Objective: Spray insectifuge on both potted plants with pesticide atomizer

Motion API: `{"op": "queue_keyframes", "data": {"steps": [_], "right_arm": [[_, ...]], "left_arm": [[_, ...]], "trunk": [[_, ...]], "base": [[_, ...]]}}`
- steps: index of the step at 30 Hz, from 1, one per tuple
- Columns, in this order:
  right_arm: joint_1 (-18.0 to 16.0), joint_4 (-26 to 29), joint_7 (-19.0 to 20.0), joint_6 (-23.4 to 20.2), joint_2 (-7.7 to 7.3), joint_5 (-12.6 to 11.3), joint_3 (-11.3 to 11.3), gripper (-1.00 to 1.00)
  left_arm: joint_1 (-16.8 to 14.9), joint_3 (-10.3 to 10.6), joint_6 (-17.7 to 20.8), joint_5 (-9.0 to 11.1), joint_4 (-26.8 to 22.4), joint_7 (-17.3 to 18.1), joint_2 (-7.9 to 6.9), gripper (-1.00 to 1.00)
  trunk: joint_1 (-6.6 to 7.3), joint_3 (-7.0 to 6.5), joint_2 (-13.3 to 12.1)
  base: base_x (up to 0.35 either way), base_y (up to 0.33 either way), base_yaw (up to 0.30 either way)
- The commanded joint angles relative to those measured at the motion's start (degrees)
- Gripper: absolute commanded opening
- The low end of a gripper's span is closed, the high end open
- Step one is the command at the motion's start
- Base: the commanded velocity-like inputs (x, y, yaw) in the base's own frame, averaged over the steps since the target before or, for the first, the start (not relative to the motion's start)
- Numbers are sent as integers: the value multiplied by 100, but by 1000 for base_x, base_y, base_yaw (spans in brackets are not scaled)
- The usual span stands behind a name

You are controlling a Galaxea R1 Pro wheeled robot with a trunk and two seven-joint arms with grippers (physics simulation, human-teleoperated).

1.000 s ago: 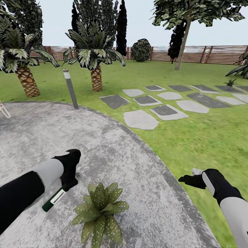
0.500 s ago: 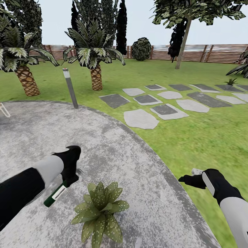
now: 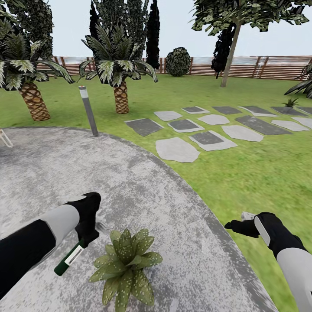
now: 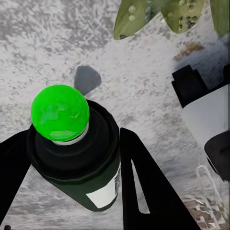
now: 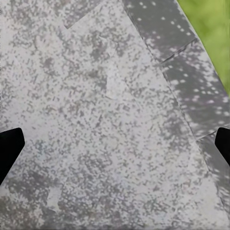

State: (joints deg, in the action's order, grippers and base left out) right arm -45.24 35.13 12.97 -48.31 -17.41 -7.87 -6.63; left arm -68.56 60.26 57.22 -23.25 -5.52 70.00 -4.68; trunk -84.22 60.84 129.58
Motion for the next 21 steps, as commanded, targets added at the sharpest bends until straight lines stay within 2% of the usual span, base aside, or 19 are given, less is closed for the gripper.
{"op": "queue_keyframes", "data": {"steps": [1, 11, 21], "right_arm": [[-2, 7, 4, -29, 1, -21, -14, 100], [-2, 2, 12, -29, 1, -17, -14, 100], [-2, 2, 12, -29, 1, -14, -14, 100]], "left_arm": [[0, -40, 41, -65, -19, 54, -1, -100], [0, -84, 44, -66, -18, 63, 13, -100], [0, -76, 44, -66, -2, 62, 20, -100]], "trunk": [[1, 5, 2], [1, 5, 2], [221, -175, -399]], "base": [[0, 0, 0], [0, 0, 0], [0, 0, 0]]}}
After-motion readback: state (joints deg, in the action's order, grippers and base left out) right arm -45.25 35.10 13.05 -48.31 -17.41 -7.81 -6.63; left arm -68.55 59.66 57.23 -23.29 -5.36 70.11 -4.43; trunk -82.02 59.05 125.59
